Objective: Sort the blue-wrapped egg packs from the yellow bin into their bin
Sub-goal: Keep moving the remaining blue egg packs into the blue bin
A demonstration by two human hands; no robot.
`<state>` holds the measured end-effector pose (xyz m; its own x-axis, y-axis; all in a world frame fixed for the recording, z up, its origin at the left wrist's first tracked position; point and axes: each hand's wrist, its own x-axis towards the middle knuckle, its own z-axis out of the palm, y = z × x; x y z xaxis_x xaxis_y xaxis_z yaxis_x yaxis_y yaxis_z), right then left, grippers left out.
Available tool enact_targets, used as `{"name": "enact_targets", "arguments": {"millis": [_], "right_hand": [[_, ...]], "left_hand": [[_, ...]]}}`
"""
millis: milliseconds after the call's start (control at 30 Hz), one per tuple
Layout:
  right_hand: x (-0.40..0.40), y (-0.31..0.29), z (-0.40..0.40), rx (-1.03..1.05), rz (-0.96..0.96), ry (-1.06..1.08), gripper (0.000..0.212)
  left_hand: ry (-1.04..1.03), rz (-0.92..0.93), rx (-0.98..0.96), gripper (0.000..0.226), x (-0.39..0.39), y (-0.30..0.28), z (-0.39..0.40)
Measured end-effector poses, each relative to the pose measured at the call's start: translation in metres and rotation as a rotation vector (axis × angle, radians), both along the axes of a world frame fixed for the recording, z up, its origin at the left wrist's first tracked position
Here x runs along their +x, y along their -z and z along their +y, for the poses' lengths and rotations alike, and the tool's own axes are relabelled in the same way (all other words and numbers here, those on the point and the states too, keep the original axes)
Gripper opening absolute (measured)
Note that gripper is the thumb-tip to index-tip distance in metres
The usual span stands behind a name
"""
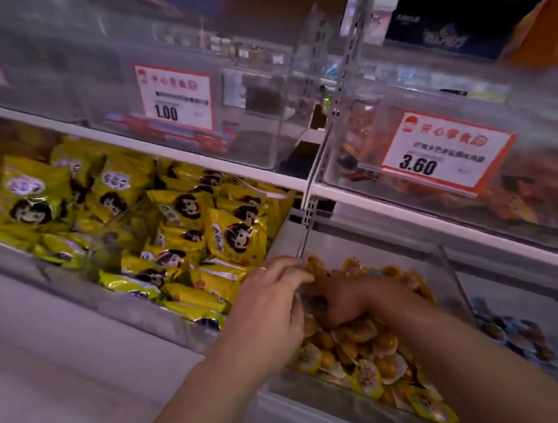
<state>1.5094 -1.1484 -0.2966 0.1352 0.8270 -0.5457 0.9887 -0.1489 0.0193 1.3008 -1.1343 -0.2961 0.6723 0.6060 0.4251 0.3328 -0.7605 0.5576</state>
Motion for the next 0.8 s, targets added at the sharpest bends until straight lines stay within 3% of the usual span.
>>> {"name": "enact_targets", "arguments": {"millis": [100, 167, 267, 400, 600, 667, 800], "right_hand": [[0.001, -0.002, 0.013, -0.204, -0.181, -0.049, 0.086], [-0.001, 0.000, 0.016, -0.203, -0.253, -0.029, 0.087], [0.000, 0.007, 0.010, -0.046, -0.224, -0.004, 0.079], [0.010, 0.023, 0.005, 0.223, -0.169, -0.042, 0.051], [0.024, 0.027, 0.011, 0.457, 0.144, 0.177, 0.035], [0.030, 0.023, 0.006, 0.593, 0.305, 0.285, 0.018], [0.035, -0.003, -0.018, 0.752, 0.603, 0.425, 0.026]], "left_hand": [[0.028, 0.022, 0.021, 0.041, -0.001, -0.001, 0.001], [0.034, 0.022, 0.043, 0.039, -0.001, 0.000, 0.002], [0.037, 0.009, 0.048, 0.037, -0.002, 0.001, 0.003], [0.036, 0.017, 0.039, 0.036, -0.001, 0.003, 0.002], [0.024, 0.009, 0.001, 0.034, 0.001, 0.004, 0.002], [0.015, -0.030, -0.033, 0.033, 0.002, 0.002, 0.003], [-0.052, -0.163, -0.089, 0.030, 0.009, -0.003, -0.002]]}}
